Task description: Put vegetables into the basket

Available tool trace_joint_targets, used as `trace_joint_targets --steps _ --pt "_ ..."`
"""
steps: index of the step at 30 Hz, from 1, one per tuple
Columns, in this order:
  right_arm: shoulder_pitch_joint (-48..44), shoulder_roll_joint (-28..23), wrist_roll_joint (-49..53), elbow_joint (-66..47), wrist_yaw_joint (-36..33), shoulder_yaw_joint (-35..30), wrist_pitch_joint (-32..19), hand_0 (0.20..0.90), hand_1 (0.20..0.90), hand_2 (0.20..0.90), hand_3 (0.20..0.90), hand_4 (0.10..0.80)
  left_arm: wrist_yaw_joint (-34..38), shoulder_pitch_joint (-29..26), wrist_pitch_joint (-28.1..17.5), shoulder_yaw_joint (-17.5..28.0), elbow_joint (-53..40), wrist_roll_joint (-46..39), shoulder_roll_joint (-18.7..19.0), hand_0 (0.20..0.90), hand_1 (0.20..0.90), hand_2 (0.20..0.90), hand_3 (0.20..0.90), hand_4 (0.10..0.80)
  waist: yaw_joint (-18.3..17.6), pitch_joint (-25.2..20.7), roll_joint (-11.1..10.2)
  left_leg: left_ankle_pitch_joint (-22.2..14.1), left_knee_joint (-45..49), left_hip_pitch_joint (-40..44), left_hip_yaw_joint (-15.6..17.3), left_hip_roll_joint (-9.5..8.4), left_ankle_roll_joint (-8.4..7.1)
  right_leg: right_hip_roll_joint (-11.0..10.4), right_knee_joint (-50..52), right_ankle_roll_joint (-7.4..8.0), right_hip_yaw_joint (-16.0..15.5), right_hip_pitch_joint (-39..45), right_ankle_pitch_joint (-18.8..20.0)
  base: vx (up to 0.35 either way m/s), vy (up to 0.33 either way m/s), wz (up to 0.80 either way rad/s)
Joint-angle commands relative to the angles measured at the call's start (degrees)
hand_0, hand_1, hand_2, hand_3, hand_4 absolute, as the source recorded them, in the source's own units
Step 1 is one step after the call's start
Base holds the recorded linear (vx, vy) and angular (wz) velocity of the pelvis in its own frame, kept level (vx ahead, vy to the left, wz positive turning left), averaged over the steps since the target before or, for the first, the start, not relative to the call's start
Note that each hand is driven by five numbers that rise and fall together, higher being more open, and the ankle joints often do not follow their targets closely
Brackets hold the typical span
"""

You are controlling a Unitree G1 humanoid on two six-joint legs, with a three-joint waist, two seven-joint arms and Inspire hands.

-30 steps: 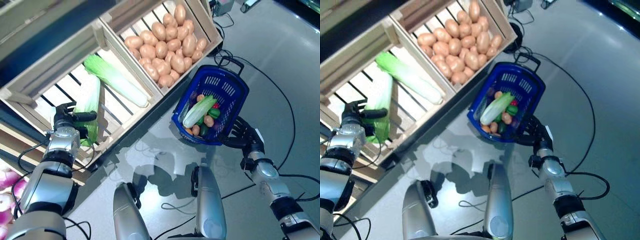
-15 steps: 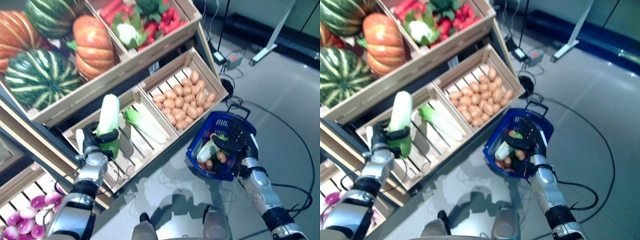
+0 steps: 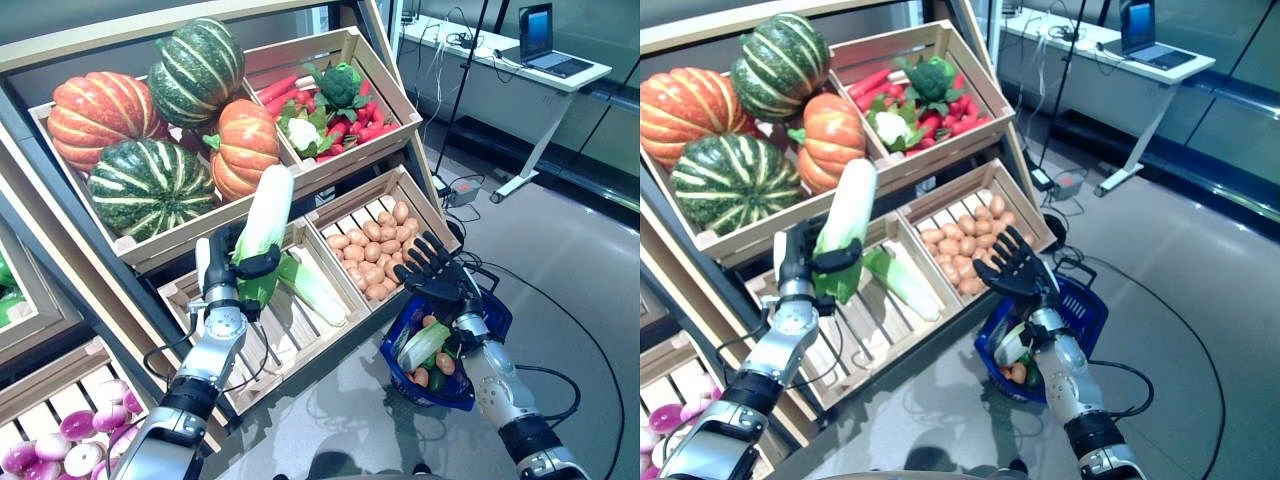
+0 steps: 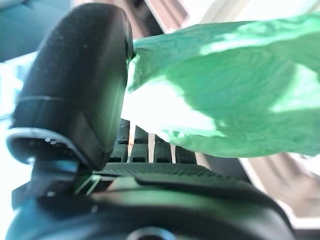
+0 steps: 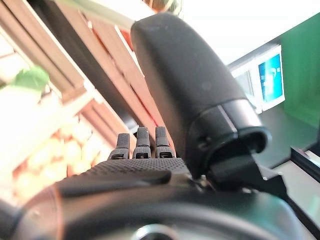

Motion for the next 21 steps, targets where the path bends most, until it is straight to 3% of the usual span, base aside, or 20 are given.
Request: trace_joint_targets --steps 1,11,21 --pt "-10.62 0.46 3.98 -4.83 3.02 -2.08 -0.04 0.900 0.900 0.900 0.900 0.800 -3.77 -8.05 -9.75 -2.48 -5.50 5.73 2.53 0.300 0.300 0.300 0.300 0.400 0.63 -4.78 -0.81 -3.65 0.05 -1.68 -2.84 -2.03 2.12 0.88 0.94 -2.61 -1.69 0.17 -1.87 0.007 -0.048 0.02" --pt "-19.38 -0.37 11.22 -3.16 1.23 -1.18 5.30 0.900 0.900 0.900 0.900 0.800 -9.67 -10.01 -11.06 -7.60 -11.67 8.12 1.93 0.300 0.300 0.300 0.300 0.400 1.88 -5.37 -1.52 -4.23 0.04 -1.32 -3.16 -1.69 2.17 1.72 0.54 -3.07 -0.77 0.41 -2.08 0.025 -0.020 0.00" --pt "-24.62 1.06 14.78 -0.47 -1.45 -0.29 5.25 0.900 0.900 0.900 0.900 0.800 -10.38 -12.28 -12.30 -11.51 -13.90 9.39 0.93 0.300 0.300 0.300 0.300 0.400 2.67 -5.78 -1.87 -4.46 0.04 -1.52 -4.14 -1.65 1.93 1.84 0.30 -3.07 -0.50 0.69 -2.15 0.037 -0.012 0.01"
